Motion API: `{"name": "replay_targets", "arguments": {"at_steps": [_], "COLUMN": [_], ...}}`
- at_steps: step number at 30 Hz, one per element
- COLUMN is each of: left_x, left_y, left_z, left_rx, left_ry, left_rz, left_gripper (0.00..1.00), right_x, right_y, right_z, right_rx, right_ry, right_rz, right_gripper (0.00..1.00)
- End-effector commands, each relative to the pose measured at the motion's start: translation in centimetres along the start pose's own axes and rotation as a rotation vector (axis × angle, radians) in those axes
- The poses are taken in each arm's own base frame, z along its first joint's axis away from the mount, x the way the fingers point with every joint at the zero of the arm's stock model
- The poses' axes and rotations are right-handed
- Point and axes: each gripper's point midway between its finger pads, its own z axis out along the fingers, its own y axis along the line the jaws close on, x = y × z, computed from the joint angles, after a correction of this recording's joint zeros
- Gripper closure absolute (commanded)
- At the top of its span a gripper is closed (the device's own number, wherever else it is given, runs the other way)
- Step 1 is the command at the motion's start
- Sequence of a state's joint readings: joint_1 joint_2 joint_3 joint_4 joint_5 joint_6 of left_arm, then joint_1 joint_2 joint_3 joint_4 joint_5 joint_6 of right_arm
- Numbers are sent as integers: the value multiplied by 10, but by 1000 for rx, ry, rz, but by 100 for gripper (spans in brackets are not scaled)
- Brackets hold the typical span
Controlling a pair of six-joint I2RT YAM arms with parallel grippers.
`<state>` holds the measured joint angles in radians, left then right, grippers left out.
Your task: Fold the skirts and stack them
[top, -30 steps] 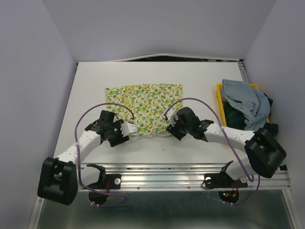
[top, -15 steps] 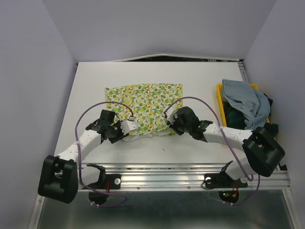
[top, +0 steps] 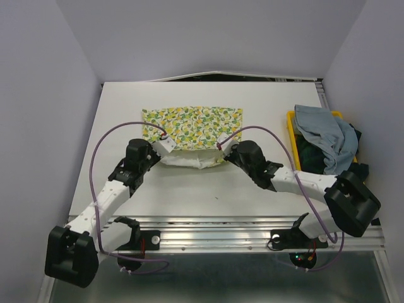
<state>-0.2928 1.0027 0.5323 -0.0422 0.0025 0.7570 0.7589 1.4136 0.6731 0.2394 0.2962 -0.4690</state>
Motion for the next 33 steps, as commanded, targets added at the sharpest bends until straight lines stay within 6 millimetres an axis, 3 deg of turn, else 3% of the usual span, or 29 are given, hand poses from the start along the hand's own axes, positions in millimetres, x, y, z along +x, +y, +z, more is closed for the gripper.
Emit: {"name": "replay_targets", "arguments": {"at_steps": [1, 3, 6, 10, 11, 13, 14, 16, 17, 18, 19, 20, 21, 24, 25, 26, 29, 30, 31, 32, 33], "left_x": [-7, -17, -15, 8, 7, 10, 19, 17, 21, 20, 24, 31, 32, 18, 20, 10, 13, 24, 28, 23, 27], "left_y": [92, 115, 127, 125, 121, 106, 92, 61, 48, 35, 20, 5, -10, -11, -14, -6, -4, -11, -8, -2, -4], "left_z": [-42, -60, -71, -73, -76, -76, -84, -87, -91, -89, -86, -85, -74, -51, -36, -24, 9, 22, 29, 37, 46], "left_rx": [-439, -515, -516, -402, -335, -203, -99, 79, 150, 209, 290, 376, 478, 538, 565, 541, 557, 598, 606, 595, 614], "left_ry": [56, 67, 168, 340, 339, 324, 360, 308, 312, 279, 273, 287, 287, 280, 300, 270, 310, 354, 368, 364, 376], "left_rz": [-28, 34, 139, 252, 257, 252, 261, 285, 299, 297, 307, 325, 298, 219, 189, 186, 154, 140, 126, 120, 109], "left_gripper": [100, 100, 100, 100, 96, 92, 89, 79, 76, 74, 75, 80, 91, 100, 100, 100, 100, 100, 100, 100, 96], "right_x": [-32, -48, -64, -62, -54, -66, -40, -53, -40, -35, -27, -6, 5, 31, 29, 18, 28, 21, 30, 34, 23], "right_y": [-81, -100, -117, -134, -130, -134, -115, -100, -79, -72, -63, -45, -39, -22, -18, -19, -6, -15, -8, -16, -25], "right_z": [-21, -24, -23, -27, -27, -39, -45, -57, -68, -70, -69, -63, -56, -30, -22, -13, 16, 27, 41, 48, 58], "right_rx": [336, 382, 406, 378, 319, 264, 121, -5, -141, -174, -216, -301, -328, -408, -422, -418, -471, -443, -462, -448, -420], "right_ry": [-32, -40, -31, 25, 51, 39, 136, 76, 93, 95, 100, 146, 177, 268, 267, 251, 304, 305, 334, 352, 338], "right_rz": [-164, -259, -353, -495, -504, -478, -517, -502, -519, -527, -539, -567, -586, -626, -616, -597, -596, -590, -585, -563, -542], "right_gripper": [99, 99, 99, 99, 99, 99, 99, 99, 99, 99, 99, 99, 99, 99, 99, 99, 99, 99, 99, 99, 99]}}
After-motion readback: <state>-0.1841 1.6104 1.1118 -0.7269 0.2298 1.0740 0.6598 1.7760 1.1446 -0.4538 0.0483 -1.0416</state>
